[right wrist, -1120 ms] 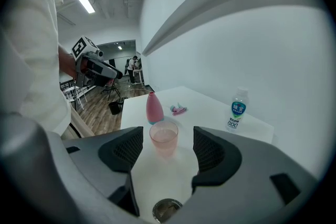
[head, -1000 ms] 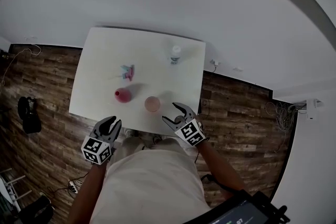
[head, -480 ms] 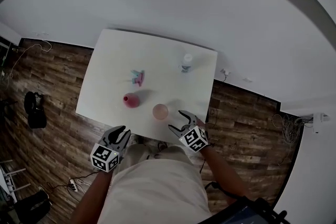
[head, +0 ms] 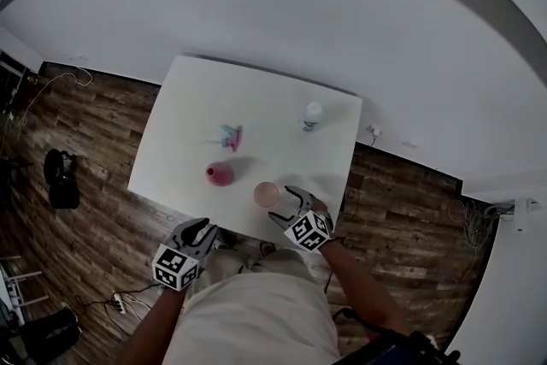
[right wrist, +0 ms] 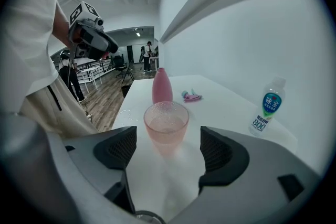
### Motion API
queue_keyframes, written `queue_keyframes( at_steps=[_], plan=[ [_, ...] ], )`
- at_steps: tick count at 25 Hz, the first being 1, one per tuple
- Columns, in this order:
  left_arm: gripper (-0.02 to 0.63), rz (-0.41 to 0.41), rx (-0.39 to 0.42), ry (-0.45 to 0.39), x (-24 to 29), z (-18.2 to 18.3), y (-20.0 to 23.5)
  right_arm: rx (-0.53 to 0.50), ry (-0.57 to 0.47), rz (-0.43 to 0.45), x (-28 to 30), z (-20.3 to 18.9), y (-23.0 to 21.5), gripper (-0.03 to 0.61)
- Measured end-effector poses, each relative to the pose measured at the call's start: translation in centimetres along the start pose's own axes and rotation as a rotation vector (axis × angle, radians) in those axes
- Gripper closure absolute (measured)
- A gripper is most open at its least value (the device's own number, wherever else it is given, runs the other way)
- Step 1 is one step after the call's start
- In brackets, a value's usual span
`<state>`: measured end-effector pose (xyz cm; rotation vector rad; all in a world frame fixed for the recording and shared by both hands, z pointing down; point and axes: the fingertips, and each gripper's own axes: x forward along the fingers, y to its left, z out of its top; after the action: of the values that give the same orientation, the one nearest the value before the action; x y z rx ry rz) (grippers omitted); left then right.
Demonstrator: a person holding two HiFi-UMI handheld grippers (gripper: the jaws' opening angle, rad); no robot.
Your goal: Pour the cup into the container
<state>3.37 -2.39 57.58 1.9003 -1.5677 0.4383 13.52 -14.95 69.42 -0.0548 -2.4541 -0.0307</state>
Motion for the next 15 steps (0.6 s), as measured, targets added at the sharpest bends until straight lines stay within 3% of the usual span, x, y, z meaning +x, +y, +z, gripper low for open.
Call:
queue_keyframes(
  at_steps=[15],
  plan=[
    [0.526,-0.015,0.029,0.058,0.7,-0.8,1.0,-0.024,0.013,0.028,4.4,-0.3,0.3,0.218]
  ],
)
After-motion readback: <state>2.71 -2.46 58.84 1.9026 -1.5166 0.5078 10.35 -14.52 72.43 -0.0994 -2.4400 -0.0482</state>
